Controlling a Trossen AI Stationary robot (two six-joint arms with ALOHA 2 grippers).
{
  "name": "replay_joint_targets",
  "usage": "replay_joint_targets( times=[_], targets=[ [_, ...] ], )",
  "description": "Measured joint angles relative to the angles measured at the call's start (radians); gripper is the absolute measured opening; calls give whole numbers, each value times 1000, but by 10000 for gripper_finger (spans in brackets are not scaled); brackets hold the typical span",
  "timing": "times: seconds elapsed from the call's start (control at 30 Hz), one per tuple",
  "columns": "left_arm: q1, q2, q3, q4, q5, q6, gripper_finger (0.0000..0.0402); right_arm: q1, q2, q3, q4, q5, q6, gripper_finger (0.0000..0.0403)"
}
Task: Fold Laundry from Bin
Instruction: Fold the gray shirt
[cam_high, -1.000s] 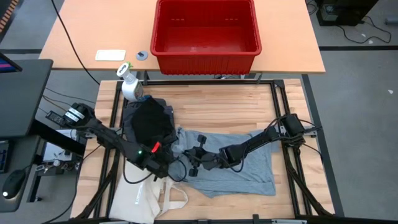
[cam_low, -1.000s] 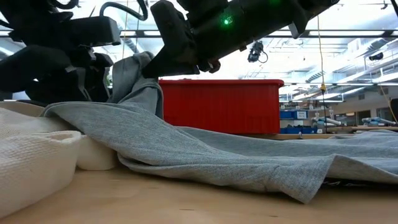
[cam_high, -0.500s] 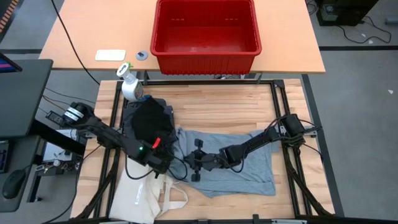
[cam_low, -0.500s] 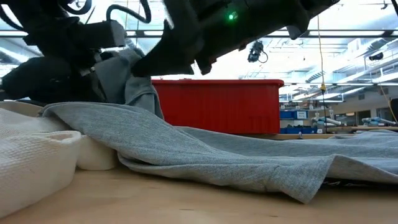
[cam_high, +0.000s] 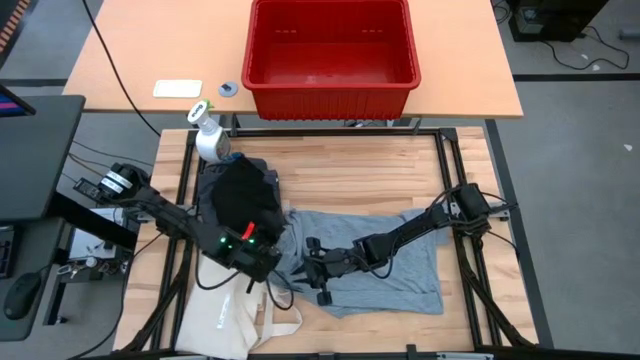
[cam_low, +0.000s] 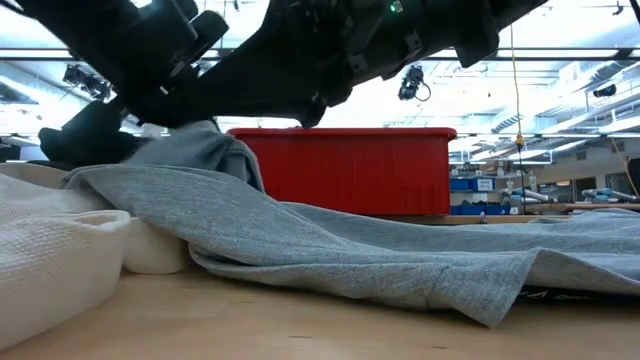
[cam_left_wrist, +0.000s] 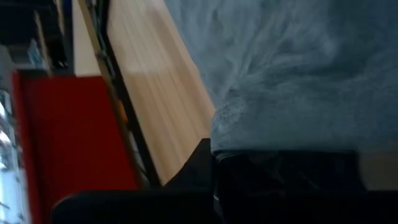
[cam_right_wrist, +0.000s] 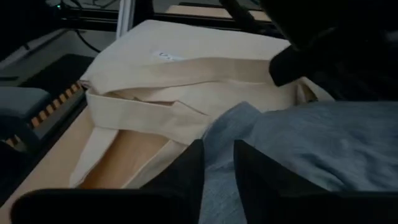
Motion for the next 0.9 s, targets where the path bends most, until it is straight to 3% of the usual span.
replay_joint_targets(
  times=[0.13,0.3,0.37,0.7,0.9],
  targets=[
    [19,0,0,82,3,107,4,21,0,0,0,23,-12,115],
    [47,0,0,77,6,122,3,89,13,0,0,221,-67,142],
    [56,0,0,73,12,122,3,102,13,0,8,254,-66,154],
    [75,0,0,59,-40,120,3,49,45,3,64,198,-31,236],
    [74,0,0,118,-40,87,3,49,45,2,22,186,-79,252]
  ],
)
